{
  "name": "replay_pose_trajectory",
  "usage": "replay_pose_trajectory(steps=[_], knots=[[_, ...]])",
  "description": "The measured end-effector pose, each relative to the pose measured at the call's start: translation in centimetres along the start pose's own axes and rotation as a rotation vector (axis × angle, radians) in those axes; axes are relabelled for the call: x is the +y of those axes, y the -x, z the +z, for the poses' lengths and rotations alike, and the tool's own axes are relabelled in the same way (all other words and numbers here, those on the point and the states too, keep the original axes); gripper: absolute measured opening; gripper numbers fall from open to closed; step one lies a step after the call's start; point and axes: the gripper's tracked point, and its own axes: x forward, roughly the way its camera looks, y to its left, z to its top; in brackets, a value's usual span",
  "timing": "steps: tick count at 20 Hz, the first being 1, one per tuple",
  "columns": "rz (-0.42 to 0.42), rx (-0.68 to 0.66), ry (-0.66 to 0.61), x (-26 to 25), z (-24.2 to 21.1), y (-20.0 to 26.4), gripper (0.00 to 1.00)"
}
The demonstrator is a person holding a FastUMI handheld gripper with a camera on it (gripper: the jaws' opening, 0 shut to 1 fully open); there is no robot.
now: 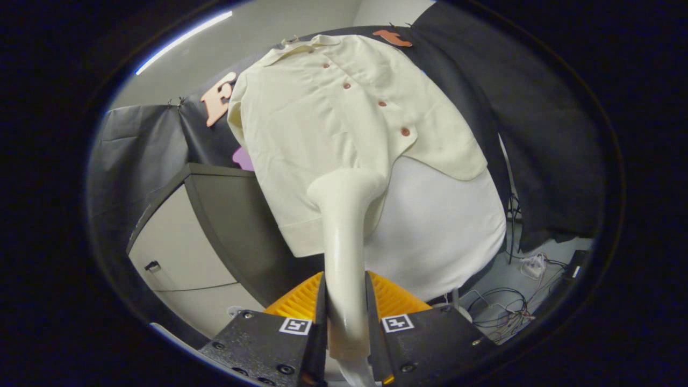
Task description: Iron the clothes twice with a garment steamer, once on the left side and once on the right side.
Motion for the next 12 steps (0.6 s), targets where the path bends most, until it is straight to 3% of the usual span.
replay_pose_trajectory(steps=[6, 12], knots=[[0.003, 0.016, -0.055, -0.4, -0.8, 0.9, 0.32], [0.015, -0.049, -0.051, 0.5, 3.5, 2.7, 0.32]])
